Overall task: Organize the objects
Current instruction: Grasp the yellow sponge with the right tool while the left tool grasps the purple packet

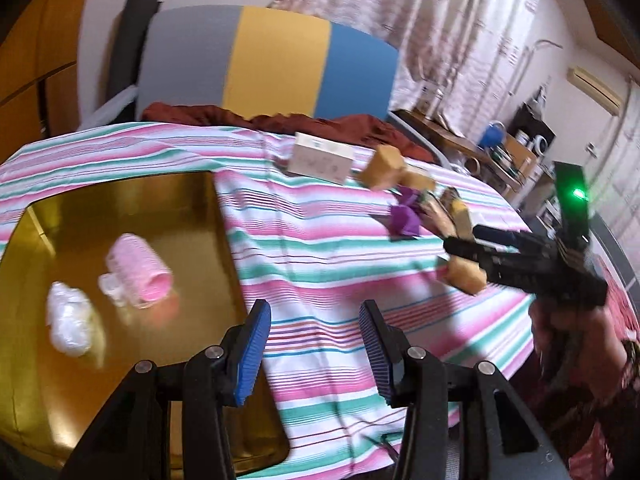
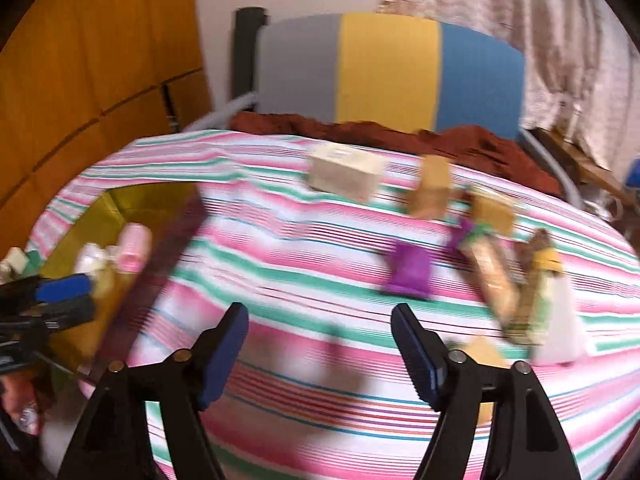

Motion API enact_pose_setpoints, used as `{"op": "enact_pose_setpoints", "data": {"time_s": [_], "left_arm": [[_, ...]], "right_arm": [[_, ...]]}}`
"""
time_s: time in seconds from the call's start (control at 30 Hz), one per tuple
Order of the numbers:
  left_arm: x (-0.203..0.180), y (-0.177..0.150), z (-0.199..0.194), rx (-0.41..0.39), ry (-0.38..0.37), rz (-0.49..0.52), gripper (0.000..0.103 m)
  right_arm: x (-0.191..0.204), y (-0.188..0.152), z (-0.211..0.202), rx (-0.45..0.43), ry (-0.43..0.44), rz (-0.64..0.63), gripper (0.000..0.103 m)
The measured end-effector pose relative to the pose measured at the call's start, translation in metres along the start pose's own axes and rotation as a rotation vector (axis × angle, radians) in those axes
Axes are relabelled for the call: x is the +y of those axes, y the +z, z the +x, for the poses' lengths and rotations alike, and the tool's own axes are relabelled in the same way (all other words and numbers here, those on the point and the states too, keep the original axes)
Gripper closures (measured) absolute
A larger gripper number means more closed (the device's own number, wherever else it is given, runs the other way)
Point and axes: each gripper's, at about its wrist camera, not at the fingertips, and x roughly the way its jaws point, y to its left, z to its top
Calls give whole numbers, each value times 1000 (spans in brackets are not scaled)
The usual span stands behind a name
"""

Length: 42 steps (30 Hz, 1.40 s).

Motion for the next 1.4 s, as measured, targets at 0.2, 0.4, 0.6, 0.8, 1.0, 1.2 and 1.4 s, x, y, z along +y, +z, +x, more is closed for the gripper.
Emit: {"op": "enact_pose_setpoints", "data": {"time_s": [0.2, 0.4, 0.6, 0.8, 1.0, 1.2, 1.4], "left_arm": [[-28, -3, 17, 49, -59, 16, 56], [-55, -4, 35, 88, -78, 70, 56], [-64, 2, 47, 104, -75, 70, 56], [-75, 17, 73, 129, -69, 62, 56], [-96, 42, 109, 143, -39, 65, 56], [-122, 67, 143, 129, 3, 95, 48], [-140, 87, 183, 146, 32, 100, 41]], "right_arm": [[-79, -10, 11, 67, -73, 49, 19], [-97, -20, 36, 155, -66, 14, 19], [-98, -28, 55, 233, -75, 18, 34], [-100, -31, 51, 255, -78, 51, 41], [-113, -31, 42, 273, -70, 142, 44], [-129, -29, 32, 267, -119, 190, 44], [-137, -28, 26, 264, -121, 235, 44]]}}
